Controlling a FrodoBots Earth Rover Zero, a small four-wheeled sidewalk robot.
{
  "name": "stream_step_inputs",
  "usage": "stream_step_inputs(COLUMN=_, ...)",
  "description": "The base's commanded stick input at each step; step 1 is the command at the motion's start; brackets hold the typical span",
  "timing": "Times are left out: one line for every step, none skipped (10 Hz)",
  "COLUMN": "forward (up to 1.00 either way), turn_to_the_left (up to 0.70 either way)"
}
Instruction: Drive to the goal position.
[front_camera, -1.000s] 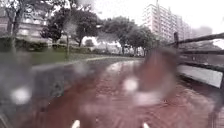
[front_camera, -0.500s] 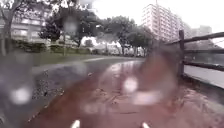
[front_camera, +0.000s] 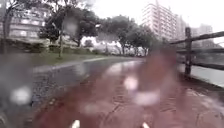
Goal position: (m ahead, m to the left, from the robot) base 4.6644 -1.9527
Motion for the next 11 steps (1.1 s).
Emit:
stream_step_inputs(forward=0.7, turn_to_the_left=0.0)
stream_step_inputs(forward=0.7, turn_to_the_left=0.0)
stream_step_inputs(forward=0.7, turn_to_the_left=0.0)
stream_step_inputs(forward=0.7, turn_to_the_left=0.0)
stream_step_inputs(forward=0.7, turn_to_the_left=0.0)
stream_step_inputs(forward=0.7, turn_to_the_left=0.0)
stream_step_inputs(forward=0.7, turn_to_the_left=0.0)
stream_step_inputs(forward=0.7, turn_to_the_left=0.0)
stream_step_inputs(forward=0.7, turn_to_the_left=0.0)
stream_step_inputs(forward=0.7, turn_to_the_left=0.0)
stream_step_inputs(forward=0.7, turn_to_the_left=0.0)
